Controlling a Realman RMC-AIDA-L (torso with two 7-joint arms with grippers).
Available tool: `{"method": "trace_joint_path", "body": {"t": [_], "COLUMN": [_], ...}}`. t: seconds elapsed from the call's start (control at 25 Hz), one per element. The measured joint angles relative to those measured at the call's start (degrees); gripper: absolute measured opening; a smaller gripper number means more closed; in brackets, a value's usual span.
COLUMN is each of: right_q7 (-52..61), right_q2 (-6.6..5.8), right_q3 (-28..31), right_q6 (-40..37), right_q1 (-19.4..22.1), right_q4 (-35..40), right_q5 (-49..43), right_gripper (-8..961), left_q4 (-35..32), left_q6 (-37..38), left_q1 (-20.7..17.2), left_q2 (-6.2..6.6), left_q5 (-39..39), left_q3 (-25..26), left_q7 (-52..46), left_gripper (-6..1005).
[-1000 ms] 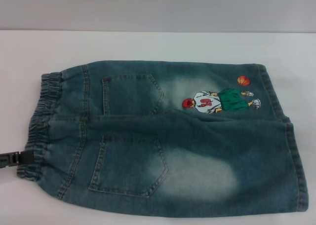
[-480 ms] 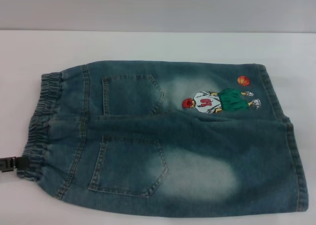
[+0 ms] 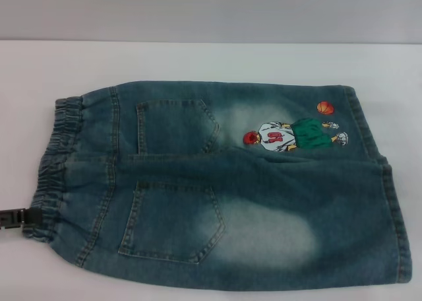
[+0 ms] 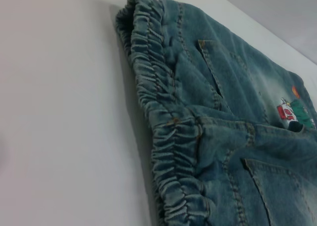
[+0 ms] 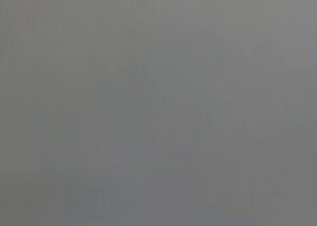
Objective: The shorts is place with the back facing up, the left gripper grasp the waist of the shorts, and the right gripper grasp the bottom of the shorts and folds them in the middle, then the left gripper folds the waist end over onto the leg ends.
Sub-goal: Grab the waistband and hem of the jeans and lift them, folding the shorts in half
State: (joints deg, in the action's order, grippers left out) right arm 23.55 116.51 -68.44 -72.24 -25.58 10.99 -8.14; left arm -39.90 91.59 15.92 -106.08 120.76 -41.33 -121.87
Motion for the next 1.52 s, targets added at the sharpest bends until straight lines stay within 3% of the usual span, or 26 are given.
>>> {"method": "trace_joint_path", "body": {"t": [0.68,1.52], "right_q7": [0.0,0.0], "right_q2": [0.2,0.2], "right_q3": [0.0,-0.1], "right_q6": [-0.3,-0.4], "right_q1": [0.5,0.4], "right_q4": [0.0,0.0], "right_q5": [-0.1,-0.1], "right_gripper": [718,717], "left_q4": [-0.2,-0.2], "left_q6": [0.1,-0.1], "left_q1": [1.2,1.5], "left_q2": [0.46,-0.17], "left_q5": [0.9,3.0], "left_q3": [-0.2,-0.4], "left_q7": [-0.2,-0.2], "left_gripper": [833,828]}}
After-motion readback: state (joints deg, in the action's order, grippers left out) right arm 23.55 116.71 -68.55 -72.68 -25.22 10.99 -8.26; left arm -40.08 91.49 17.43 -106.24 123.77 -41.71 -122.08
